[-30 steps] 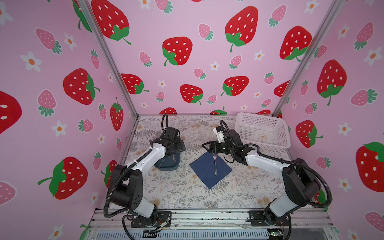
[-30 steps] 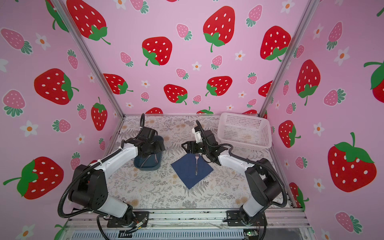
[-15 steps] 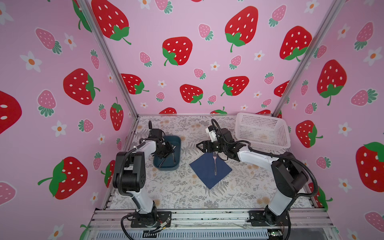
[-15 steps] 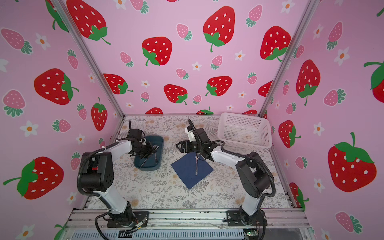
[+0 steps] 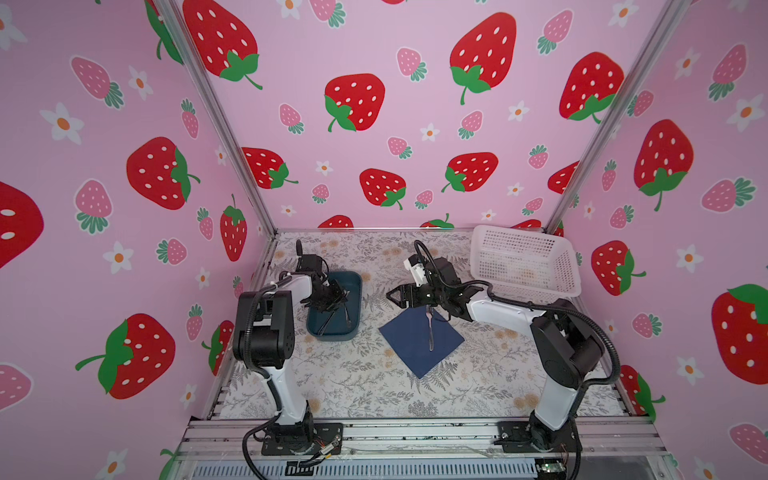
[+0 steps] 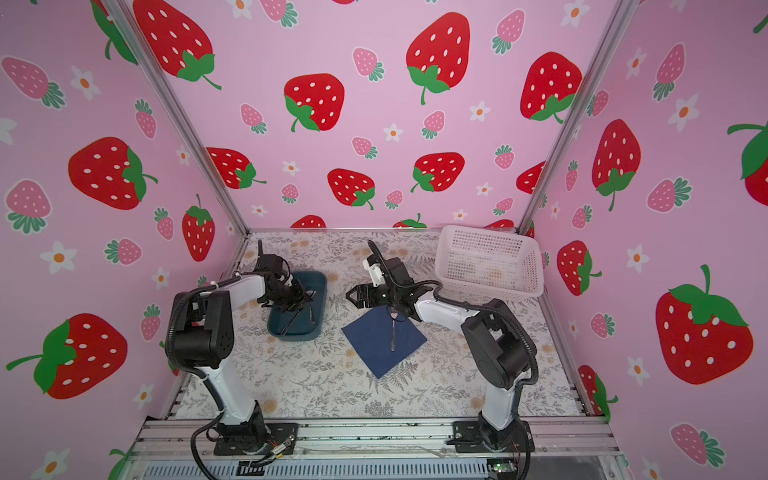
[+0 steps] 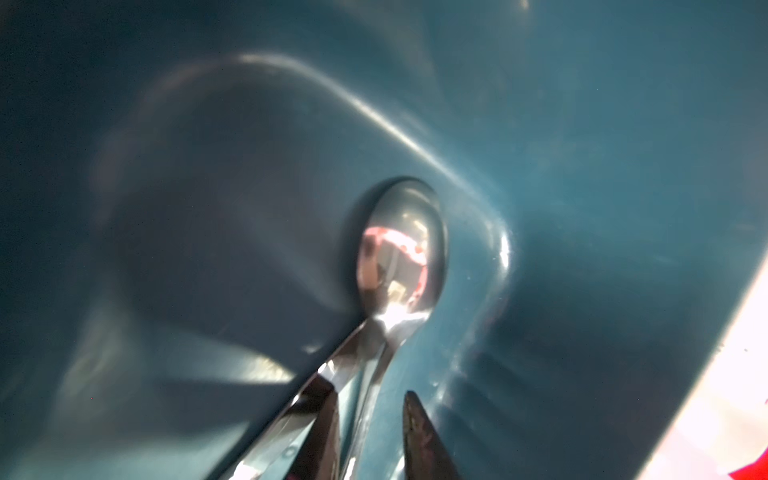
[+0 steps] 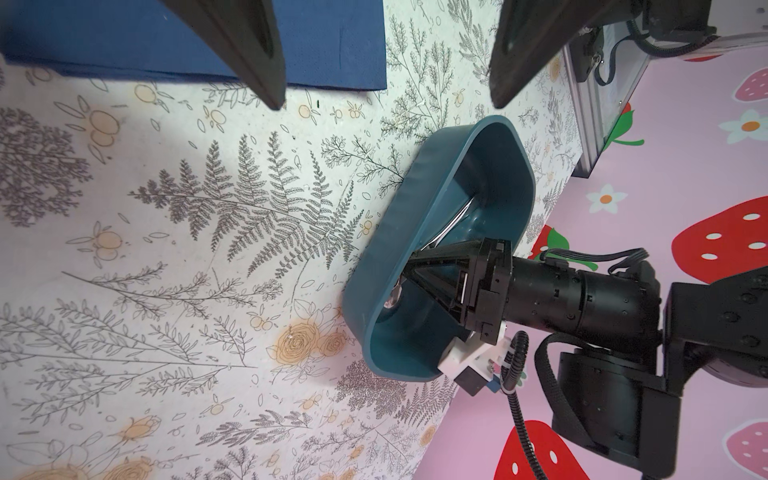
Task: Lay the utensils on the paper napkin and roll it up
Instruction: 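Lower the left gripper and close it on the silver spoon in the tray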
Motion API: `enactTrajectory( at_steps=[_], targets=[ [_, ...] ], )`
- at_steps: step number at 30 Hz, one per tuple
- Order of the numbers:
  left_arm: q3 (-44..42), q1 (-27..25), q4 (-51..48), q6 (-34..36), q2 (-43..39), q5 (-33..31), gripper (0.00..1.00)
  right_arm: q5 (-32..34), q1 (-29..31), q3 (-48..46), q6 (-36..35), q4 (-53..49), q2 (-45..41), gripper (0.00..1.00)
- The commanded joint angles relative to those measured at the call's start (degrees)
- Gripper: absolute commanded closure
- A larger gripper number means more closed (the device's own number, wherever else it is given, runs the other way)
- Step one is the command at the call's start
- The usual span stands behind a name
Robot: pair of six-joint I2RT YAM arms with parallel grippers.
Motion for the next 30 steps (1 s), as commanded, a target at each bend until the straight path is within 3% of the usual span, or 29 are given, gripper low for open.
enactTrajectory(
  at_steps=[1,16,30],
  targets=[
    [2.5,0.1,-1.3,0.8,1.7,-0.6,0.73,-0.6,0.4,1.5,0.2,-0.3,1.2,0.22],
    [5.8,-0.9,-5.2,2.7,6.2,-4.7,0.88,0.0,0.3,1.2,-0.2,-1.0,1.0,0.21],
    [18.7,-6.0,-20.9,8.4,12.4,-21.6,0.82,0.1,0.4,1.1,-0.6,-1.5,0.8,0.21]
  ],
)
